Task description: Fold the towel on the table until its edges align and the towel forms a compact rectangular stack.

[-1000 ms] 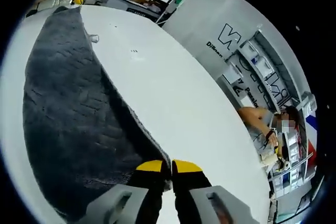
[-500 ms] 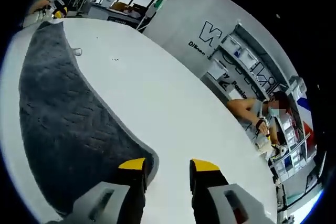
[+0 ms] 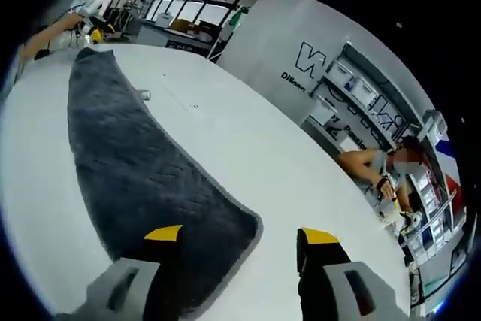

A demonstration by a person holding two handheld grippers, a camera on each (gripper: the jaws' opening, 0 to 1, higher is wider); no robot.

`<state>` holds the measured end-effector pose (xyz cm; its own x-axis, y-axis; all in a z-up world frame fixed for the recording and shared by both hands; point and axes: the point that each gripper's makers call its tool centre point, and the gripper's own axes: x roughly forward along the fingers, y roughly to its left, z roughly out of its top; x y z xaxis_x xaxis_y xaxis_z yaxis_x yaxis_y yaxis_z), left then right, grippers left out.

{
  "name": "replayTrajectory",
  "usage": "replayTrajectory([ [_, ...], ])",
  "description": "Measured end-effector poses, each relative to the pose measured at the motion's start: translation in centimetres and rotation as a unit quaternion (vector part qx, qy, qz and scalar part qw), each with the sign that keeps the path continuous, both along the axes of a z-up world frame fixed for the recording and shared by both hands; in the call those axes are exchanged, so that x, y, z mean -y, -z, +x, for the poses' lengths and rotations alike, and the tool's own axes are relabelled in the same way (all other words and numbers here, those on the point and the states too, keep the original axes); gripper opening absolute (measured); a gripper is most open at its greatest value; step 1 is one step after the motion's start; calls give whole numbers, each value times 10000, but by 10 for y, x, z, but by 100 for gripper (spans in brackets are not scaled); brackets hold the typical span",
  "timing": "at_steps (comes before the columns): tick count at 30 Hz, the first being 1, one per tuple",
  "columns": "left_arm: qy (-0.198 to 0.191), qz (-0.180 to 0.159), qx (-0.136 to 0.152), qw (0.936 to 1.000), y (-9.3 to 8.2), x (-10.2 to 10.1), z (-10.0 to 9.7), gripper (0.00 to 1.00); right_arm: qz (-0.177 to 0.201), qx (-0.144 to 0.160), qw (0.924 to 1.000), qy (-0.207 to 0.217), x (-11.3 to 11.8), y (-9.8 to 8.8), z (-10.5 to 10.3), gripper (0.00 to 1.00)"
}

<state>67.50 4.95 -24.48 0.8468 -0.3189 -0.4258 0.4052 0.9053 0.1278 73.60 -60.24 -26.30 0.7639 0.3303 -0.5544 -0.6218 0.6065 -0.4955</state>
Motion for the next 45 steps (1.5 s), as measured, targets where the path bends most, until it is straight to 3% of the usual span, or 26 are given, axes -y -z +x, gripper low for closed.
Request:
replayTrajectory([
  [1,0,0,0,10000,0,0,0,73,268,65,9996,-91,-8,-12,-18,70],
  [2,188,-186,72,9996,-9,22,-27,74,417,78,9990,-109,-11,-17,-25,72],
  [4,261,-48,146,9995,-12,30,-38,78,514,110,9985,-122,-13,-24,-32,76],
  [7,196,26,360,9992,-22,33,-53,90,546,134,9983,-145,-14,-28,-38,81],
  [8,174,51,431,9989,-25,34,-58,93,666,229,9973,-219,-17,-43,-55,82],
  [15,263,38,583,9979,-38,40,-86,97,1239,147,9922,-43,-17,-58,-84,97],
  [21,452,-292,588,9968,-42,59,-115,99,1472,-34,9891,84,-17,-56,-107,99],
  [27,593,-42,458,9972,-30,73,-149,99,1726,-215,9847,86,-22,-55,-130,99],
  [32,713,38,381,9967,-23,80,-178,99,1640,-395,9857,33,-26,-42,-155,99],
  [38,745,38,352,9966,-15,87,-199,99,1563,-717,9851,27,-29,-22,-181,99],
  [45,776,85,296,9965,-7,96,-221,99,1711,-707,9827,7,-33,-19,-203,99],
])
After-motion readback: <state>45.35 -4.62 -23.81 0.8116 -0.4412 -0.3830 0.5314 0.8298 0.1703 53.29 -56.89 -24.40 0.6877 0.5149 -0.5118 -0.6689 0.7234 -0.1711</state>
